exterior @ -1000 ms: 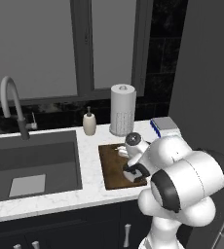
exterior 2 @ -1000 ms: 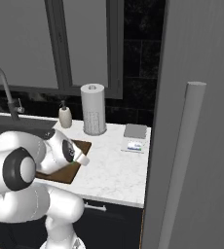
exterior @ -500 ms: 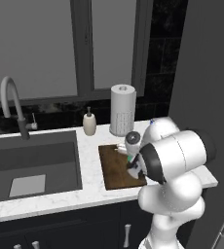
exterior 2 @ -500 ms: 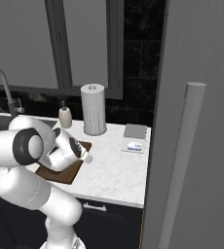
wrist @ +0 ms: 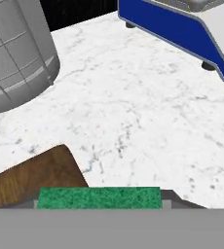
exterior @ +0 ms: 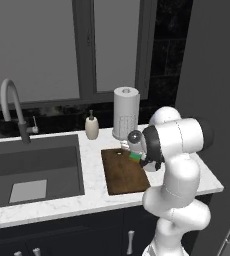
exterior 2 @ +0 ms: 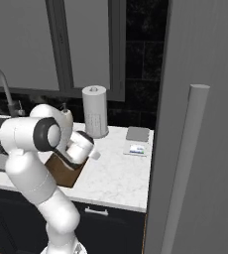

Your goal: Pick up the sponge from the counter and clean the cutting board by briefly scrubbing or pressing down on the cutting board. Once finished, release the sponge.

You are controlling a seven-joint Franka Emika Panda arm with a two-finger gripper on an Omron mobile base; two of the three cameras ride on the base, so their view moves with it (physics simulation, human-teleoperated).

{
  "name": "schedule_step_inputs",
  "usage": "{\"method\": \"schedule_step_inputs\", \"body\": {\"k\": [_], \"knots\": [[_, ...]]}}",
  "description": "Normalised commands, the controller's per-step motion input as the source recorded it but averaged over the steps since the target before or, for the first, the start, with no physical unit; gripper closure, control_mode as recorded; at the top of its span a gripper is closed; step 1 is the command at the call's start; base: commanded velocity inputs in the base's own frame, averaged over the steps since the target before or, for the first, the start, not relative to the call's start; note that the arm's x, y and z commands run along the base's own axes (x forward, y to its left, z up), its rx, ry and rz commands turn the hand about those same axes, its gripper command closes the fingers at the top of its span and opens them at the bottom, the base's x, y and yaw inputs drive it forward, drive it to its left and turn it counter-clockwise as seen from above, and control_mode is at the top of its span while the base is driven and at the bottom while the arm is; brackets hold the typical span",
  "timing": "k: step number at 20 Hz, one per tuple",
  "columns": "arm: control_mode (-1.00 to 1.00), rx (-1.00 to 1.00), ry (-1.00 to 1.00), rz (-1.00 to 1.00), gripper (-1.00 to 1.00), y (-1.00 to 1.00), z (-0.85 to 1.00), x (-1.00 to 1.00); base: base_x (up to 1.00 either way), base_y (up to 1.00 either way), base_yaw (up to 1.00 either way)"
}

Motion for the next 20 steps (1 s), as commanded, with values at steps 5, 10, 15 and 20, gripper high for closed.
{"method": "schedule_step_inputs", "body": {"k": [5,10,15,20], "knots": [[-1.00,-0.03,-0.26,-0.08,1.00,-0.15,-0.81,0.18,0.00,0.00,0.00],[-1.00,-0.02,-0.17,-0.13,1.00,-0.16,-0.60,0.31,0.00,0.00,0.00],[-1.00,0.00,-0.01,-0.15,1.00,-0.29,-0.27,0.17,0.00,0.00,0.00],[-1.00,0.05,0.00,-0.09,1.00,-0.23,0.28,-0.37,0.00,0.00,0.00]]}}
